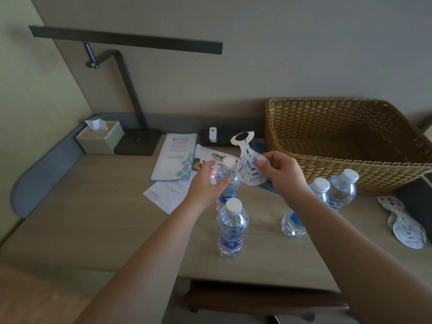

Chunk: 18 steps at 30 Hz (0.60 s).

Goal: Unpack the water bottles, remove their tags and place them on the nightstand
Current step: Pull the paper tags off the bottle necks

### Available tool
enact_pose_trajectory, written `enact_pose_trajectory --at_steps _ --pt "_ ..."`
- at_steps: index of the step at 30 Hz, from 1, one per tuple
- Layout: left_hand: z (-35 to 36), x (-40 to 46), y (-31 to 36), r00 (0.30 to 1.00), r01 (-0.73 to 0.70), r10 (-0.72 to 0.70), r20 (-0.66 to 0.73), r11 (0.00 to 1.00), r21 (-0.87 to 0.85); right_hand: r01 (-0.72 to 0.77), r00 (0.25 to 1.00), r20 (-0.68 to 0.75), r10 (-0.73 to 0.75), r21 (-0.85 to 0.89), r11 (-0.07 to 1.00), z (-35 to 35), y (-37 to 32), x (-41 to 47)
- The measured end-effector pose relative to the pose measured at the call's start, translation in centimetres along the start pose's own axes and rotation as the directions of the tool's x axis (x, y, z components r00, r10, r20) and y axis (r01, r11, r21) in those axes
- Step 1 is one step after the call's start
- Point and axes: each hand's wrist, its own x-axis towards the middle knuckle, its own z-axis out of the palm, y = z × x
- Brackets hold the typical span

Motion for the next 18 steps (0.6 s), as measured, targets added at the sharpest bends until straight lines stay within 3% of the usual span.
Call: enact_pose_trajectory --at_steps 11,18 --pt "1.3 -1.9 6.8 0.938 -0.333 0.345 -0.034 0.924 0.186 0.030 0.982 -0.183 -0.036 -0.037 0.999 -6.0 -1.4 -3.3" --pt "5.8 -5.0 10.8 0.858 -0.495 0.514 -0.009 0.829 0.260 0.029 0.955 -0.298 -0.008 0.068 0.997 -11.9 -0.4 -5.6"
